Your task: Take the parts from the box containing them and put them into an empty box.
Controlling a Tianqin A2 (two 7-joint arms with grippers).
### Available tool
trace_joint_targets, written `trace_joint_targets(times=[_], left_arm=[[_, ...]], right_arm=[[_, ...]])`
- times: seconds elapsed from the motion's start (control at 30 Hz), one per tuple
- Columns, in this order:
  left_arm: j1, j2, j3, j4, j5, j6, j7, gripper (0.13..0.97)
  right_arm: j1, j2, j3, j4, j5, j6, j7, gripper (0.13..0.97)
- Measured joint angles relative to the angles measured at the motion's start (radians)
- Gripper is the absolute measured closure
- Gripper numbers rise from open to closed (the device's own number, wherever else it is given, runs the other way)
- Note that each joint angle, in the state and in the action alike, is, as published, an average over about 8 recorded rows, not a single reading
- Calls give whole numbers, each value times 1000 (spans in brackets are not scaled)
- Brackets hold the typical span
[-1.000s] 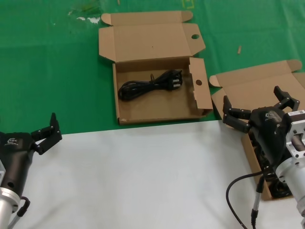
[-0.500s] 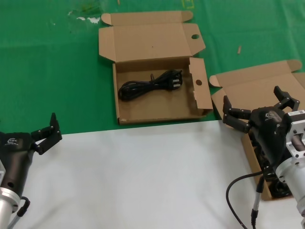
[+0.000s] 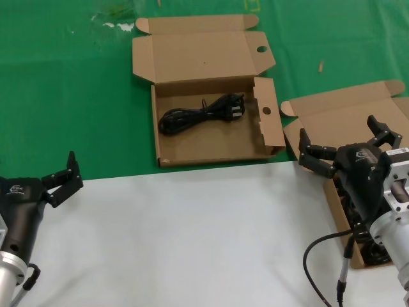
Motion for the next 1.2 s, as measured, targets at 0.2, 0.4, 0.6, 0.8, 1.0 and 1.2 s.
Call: trace_joint_targets(times=[0.2,0.4,0.6,0.8,1.0,1.2], left_arm=[[0,0,0,0,0,0,0,132],[0,0,0,0,0,0,0,132],[0,0,0,0,0,0,0,132],[0,0,0,0,0,0,0,132],[0,0,0,0,0,0,0,132],[0,0,0,0,0,0,0,132]], right_arm=[[0,0,0,0,0,0,0,129],[0,0,0,0,0,0,0,129],[0,0,0,0,0,0,0,129],[0,0,0,0,0,0,0,129],[0,0,0,0,0,0,0,129],[0,0,0,0,0,0,0,129]])
